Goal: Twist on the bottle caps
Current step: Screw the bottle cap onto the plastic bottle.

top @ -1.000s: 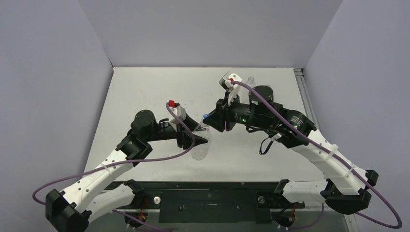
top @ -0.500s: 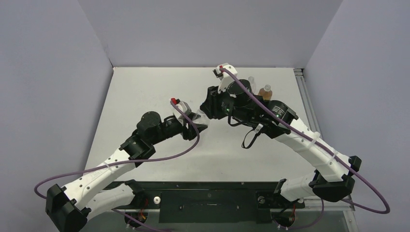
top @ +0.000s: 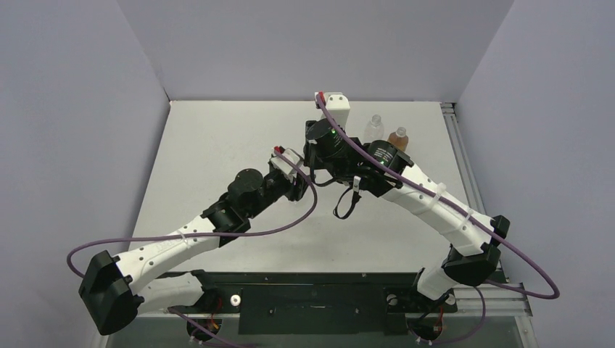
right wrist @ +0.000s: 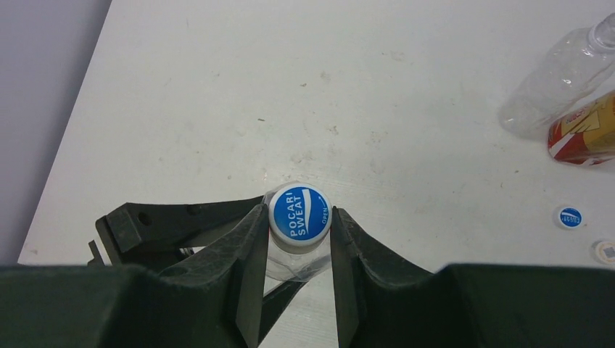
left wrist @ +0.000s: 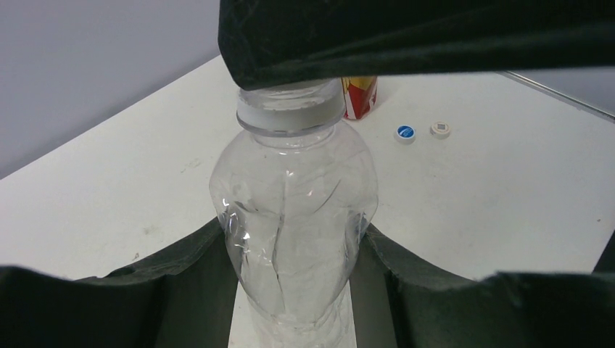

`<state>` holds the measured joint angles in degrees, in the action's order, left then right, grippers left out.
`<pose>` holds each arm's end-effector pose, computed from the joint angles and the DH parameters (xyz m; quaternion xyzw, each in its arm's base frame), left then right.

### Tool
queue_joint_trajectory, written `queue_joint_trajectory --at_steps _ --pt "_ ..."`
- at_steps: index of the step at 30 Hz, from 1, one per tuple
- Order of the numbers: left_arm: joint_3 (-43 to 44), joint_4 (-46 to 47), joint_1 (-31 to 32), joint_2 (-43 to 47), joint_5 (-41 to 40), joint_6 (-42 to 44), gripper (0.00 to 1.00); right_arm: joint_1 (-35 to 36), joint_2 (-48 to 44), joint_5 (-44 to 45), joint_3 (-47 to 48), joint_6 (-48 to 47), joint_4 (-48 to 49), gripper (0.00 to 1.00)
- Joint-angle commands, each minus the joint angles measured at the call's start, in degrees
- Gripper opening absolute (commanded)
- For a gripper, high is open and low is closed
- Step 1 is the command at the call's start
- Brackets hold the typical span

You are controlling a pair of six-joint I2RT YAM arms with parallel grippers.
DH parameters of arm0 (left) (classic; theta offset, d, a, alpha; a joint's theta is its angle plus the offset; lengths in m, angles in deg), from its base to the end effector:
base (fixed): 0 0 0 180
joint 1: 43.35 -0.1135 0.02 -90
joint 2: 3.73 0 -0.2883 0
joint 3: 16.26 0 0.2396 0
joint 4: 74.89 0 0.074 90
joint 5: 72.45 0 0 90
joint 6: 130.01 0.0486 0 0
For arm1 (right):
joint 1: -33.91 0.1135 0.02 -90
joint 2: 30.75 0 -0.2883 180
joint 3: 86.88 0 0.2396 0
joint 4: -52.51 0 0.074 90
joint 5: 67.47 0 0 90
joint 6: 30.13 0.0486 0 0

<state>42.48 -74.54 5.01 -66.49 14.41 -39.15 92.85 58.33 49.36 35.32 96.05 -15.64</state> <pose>0.1677 -0.1846 0.3452 0.2866 0.6707 -0.2571 0.6340 0.1798 0.2561 0.4653 -0.0653 0.8671 0.1924 0.4548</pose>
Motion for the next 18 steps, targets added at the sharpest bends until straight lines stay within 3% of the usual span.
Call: queue_joint_trajectory --at_steps 1,4,13,18 --pt "5.8 13.8 0.7 -0.6 -4.8 1.0 0.00 1.4 0.4 1.9 0.6 3.3 -3.8 0.18" --pt "5.2 14.1 0.7 -0.7 -4.9 0.6 0.00 1.2 -0.4 2.1 0.9 3.3 -3.0 0.27" --pt "2.8 11.8 0.5 0.5 -3.3 0.1 0.00 1.0 -5.4 2.6 0.6 1.7 0.2 0.65" --pt "1.0 10.4 -0.9 2.2 1.2 -1.4 0.00 0.8 -10.9 0.4 -4.7 -1.3 6.3 0.75"
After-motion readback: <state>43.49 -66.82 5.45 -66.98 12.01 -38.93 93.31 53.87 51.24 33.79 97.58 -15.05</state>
